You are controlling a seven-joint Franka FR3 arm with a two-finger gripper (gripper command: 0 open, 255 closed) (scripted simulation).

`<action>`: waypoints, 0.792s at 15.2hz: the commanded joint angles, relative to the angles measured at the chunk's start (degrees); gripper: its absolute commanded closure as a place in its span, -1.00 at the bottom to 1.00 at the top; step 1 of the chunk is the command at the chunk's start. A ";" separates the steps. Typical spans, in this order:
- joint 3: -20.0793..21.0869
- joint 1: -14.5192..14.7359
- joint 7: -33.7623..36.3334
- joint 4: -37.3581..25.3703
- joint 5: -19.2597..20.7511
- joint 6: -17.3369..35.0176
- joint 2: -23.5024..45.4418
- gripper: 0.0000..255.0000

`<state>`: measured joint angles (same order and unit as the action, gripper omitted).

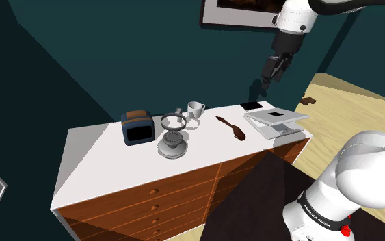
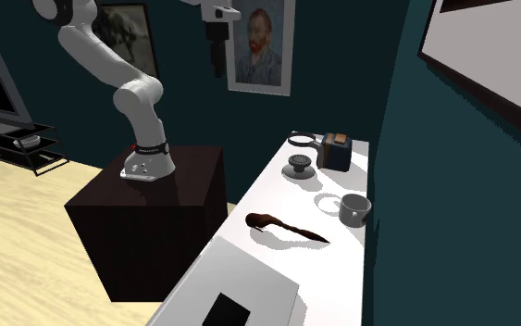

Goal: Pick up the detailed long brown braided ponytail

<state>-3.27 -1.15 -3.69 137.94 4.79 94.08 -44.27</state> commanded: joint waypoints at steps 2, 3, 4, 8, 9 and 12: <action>-0.52 -0.25 -0.18 0.11 0.30 1.43 1.80 -1.00; -1.03 -0.50 -0.37 0.15 0.58 2.85 3.66 -1.00; -1.55 -0.74 -0.55 0.12 0.85 4.24 5.56 -1.00; -3.59 -1.62 -1.30 -0.70 1.68 9.57 13.61 -1.00; -4.08 -1.83 -1.50 -1.07 1.82 10.82 15.72 -1.00; -5.53 -2.41 -2.16 -2.60 2.05 14.36 22.21 -1.00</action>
<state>-8.09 -3.30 -5.40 136.11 6.71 106.70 -25.02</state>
